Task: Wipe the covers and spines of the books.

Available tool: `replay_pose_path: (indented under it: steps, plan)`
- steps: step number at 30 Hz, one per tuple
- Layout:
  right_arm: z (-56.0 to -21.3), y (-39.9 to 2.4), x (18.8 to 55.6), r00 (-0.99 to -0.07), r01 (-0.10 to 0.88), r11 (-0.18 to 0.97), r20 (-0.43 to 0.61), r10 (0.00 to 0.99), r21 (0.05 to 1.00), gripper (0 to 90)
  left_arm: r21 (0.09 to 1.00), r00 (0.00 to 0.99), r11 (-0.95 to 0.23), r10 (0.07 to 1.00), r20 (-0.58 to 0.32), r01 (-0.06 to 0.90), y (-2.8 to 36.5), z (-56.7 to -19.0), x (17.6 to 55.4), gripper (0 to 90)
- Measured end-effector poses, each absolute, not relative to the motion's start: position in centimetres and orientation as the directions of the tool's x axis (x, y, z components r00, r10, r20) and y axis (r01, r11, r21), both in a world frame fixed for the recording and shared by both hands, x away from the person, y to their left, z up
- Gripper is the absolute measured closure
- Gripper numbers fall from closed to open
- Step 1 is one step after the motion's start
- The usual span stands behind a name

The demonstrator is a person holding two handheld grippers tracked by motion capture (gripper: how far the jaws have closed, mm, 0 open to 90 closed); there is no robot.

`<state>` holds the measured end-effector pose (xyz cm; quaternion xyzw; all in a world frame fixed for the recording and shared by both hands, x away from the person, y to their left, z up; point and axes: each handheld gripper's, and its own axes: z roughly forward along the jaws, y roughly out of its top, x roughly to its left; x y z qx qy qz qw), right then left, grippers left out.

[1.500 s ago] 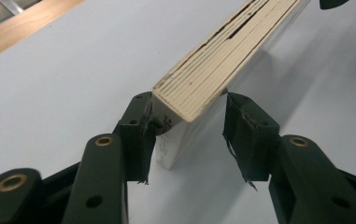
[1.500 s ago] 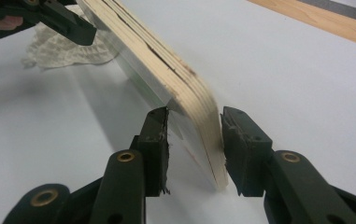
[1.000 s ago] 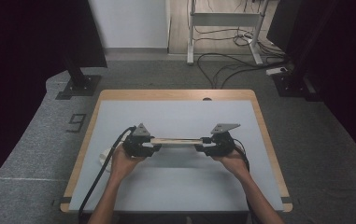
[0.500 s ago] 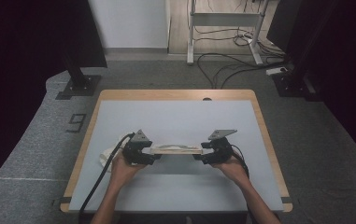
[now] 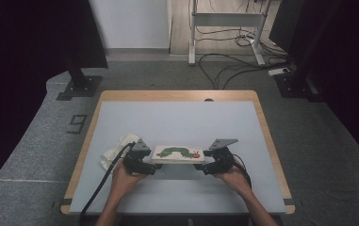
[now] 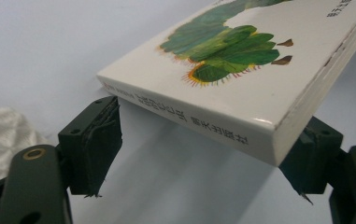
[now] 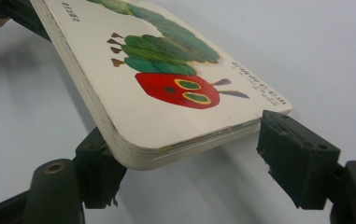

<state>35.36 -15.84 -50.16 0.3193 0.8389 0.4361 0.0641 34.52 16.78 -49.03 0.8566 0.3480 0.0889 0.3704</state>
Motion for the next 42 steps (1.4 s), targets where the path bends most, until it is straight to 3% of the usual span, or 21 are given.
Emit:
replay_pose_path:
  steps: [14,37,42]
  plan:
    - [-51.1,-15.6,33.7,-0.796,0.462,0.435,0.143,0.589,0.773,22.0,0.696,0.761,-0.486,0.634,-0.135,0.529,16.3,-50.0,32.9,21.4]
    - [-53.1,-15.4,32.2,-0.821,0.427,0.487,0.102,0.561,0.762,20.1,0.645,0.787,-0.577,0.614,-0.062,0.501,15.6,-51.9,31.5,20.0]
    - [-53.2,-15.6,32.2,-0.825,0.429,0.479,0.117,0.553,0.766,21.2,0.674,0.790,-0.534,0.602,-0.120,0.510,16.1,-51.4,31.5,23.0]
